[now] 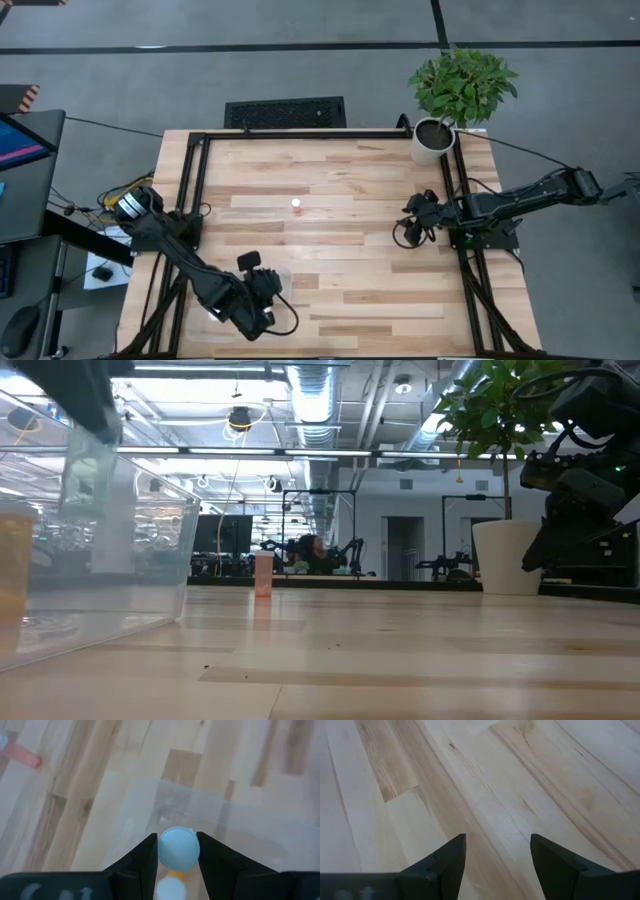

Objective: Pick and place medicine bottles into bin by pill shape (circle, oval)
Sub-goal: Put the blue pill bottle into the right transparent bin

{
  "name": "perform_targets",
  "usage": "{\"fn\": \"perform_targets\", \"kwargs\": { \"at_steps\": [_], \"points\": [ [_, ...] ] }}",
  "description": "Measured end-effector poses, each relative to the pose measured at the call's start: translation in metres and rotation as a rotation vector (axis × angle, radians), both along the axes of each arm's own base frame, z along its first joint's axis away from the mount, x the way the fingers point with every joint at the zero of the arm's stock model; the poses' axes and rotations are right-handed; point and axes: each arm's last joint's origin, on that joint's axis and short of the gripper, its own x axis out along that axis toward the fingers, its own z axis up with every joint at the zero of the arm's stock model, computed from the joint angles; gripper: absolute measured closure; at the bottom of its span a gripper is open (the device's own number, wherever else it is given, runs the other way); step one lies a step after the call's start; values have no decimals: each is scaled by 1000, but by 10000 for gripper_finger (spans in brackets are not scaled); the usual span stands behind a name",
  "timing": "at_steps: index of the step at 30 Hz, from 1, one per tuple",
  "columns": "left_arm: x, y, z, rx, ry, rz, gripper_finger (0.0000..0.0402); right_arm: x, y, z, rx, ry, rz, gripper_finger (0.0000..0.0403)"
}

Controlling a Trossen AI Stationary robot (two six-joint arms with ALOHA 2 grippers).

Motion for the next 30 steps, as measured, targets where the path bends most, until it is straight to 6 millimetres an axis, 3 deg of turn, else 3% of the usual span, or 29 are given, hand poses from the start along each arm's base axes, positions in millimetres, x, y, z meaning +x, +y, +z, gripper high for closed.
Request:
{"fn": "perform_targets", "kwargs": {
  "at_steps": [15, 30],
  "points": [
    [3, 13, -40, -12, -6, -36, 284, 0, 0, 0, 0, -1, 0, 168],
    [0, 16, -48, 23, 7, -66, 284, 0, 0, 0, 0, -1, 0, 168]
  ]
}}
